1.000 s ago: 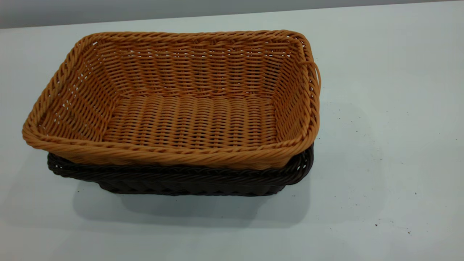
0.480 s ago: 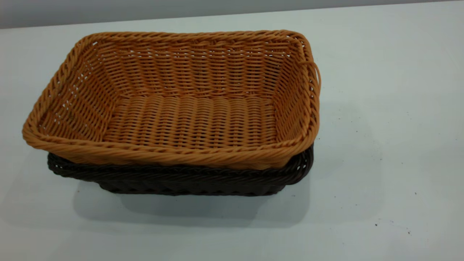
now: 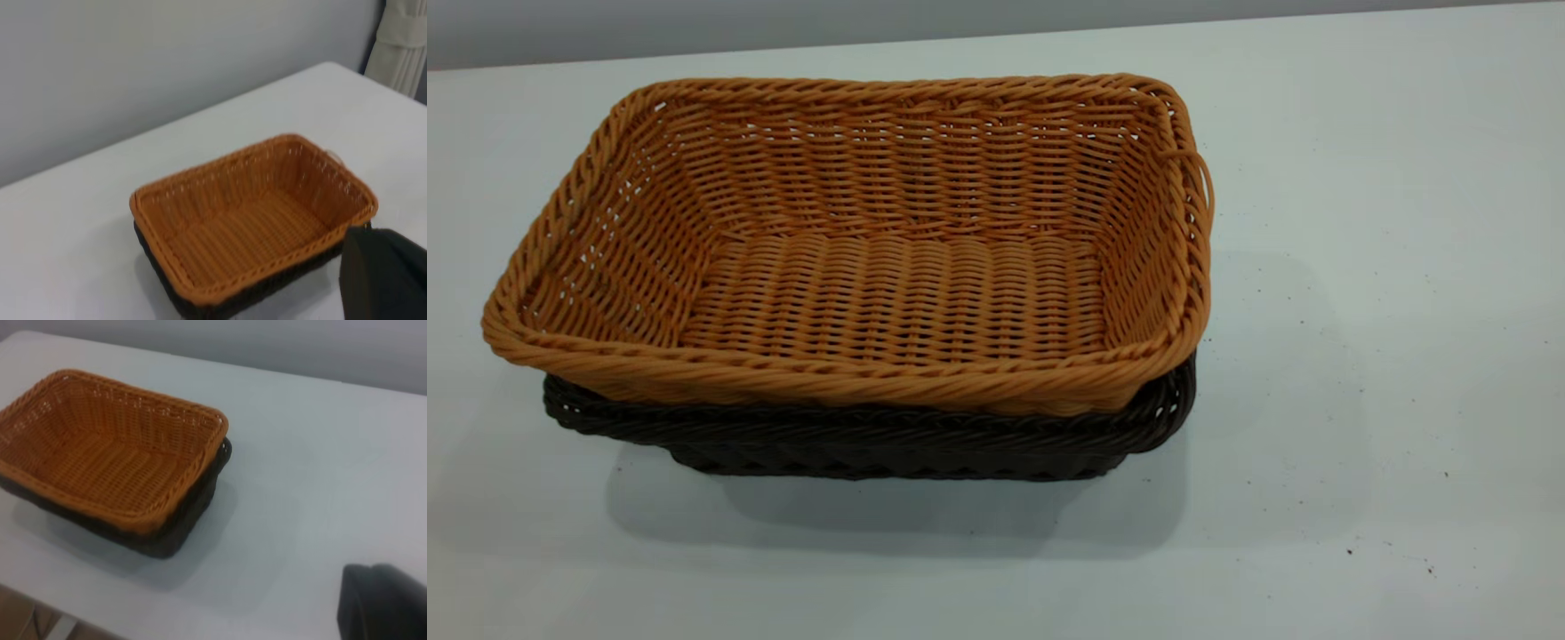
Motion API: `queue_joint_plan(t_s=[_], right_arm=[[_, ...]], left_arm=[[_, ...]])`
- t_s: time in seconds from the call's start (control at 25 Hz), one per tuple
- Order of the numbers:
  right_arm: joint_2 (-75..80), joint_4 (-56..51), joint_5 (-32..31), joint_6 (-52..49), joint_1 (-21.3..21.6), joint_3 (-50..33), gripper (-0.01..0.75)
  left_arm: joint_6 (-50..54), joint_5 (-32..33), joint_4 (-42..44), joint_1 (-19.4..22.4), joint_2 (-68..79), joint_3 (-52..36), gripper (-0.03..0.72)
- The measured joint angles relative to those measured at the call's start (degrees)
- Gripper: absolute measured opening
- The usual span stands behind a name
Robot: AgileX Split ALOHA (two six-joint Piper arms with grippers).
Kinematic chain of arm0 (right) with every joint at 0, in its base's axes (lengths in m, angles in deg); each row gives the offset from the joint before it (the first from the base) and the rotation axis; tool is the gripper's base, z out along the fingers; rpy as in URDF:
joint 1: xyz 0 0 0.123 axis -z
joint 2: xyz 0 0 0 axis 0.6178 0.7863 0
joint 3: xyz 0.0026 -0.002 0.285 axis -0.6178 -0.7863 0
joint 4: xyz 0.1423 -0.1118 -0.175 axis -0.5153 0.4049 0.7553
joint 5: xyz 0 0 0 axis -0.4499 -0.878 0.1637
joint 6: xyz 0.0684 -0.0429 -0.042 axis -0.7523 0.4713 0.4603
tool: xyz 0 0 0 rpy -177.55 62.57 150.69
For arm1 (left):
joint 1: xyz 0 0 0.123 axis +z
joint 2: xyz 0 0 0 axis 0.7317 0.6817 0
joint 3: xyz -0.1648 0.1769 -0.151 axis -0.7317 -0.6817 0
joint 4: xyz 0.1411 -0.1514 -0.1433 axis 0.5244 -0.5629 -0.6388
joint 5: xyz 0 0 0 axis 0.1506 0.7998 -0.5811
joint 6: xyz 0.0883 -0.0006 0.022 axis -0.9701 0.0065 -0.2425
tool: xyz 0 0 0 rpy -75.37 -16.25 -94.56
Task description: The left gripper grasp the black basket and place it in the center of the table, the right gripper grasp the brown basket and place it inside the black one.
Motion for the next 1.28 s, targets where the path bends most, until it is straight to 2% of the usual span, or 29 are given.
queue_joint_plan(t_s=[0.24, 0.56, 1.08, 1.28], right_arm=[[0.0, -0.1, 4.3, 1.6, 0.0, -4.1, 0.0], [0.0, -0.5, 5.4, 1.6, 0.0, -7.7, 0.0], [0.0, -0.8, 5.9, 1.5, 0.0, -7.8, 0.0], [0.0, -0.8, 5.8, 1.4, 0.0, -7.8, 0.0]], left_arm=[[0.0, -0.2, 0.1, 0.0, -3.8, -5.3, -0.001], [-0.1, -0.1, 0.2, 0.0, -3.7, -9.6, -0.001], [-0.1, -0.2, 0.3, 0.0, -3.7, -18.6, -0.001], [-1.3, -4.4, 0.5, 0.0, -3.7, -21.9, -0.001]])
